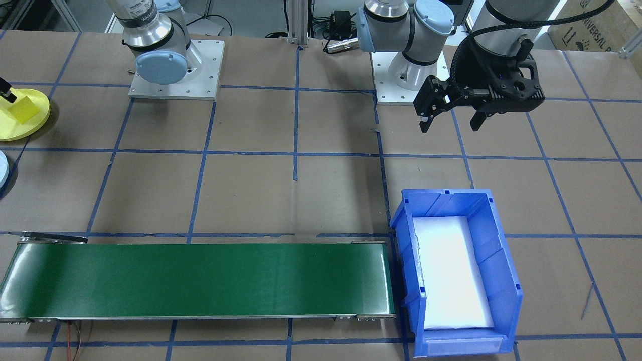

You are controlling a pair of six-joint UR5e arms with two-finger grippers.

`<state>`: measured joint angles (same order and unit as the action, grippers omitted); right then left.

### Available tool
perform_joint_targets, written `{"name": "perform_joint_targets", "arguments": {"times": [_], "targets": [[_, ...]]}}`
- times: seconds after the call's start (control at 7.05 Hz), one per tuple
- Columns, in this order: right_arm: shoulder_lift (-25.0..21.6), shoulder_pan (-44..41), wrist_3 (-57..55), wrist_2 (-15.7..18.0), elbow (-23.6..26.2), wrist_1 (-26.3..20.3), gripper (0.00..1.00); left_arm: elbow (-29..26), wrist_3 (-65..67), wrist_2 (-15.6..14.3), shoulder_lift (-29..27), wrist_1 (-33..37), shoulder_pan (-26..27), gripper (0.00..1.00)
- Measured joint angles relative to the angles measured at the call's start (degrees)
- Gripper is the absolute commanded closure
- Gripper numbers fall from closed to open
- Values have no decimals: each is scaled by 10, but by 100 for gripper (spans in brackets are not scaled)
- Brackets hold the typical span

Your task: Move block left to right into plate

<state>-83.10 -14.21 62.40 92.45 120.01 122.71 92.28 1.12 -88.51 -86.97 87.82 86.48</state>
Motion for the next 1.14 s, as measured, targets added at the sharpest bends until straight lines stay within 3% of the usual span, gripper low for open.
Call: {"name": "perform_joint_targets", "arguments": {"times": [0.28, 0.43, 0.71, 1.14], "targets": [[-9, -108, -79, 4, -23, -33, 0, 0, 0, 0, 0, 0, 0, 0], [-14, -186, -164, 2, -43, -71, 0, 0, 0, 0, 0, 0, 0, 0], [-25, -382, -345, 4, -92, -100, 0, 0, 0, 0, 0, 0, 0, 0], [-91, -649, -573, -26, -180, -229, 0, 0, -1, 0, 0, 0, -1, 0]]}}
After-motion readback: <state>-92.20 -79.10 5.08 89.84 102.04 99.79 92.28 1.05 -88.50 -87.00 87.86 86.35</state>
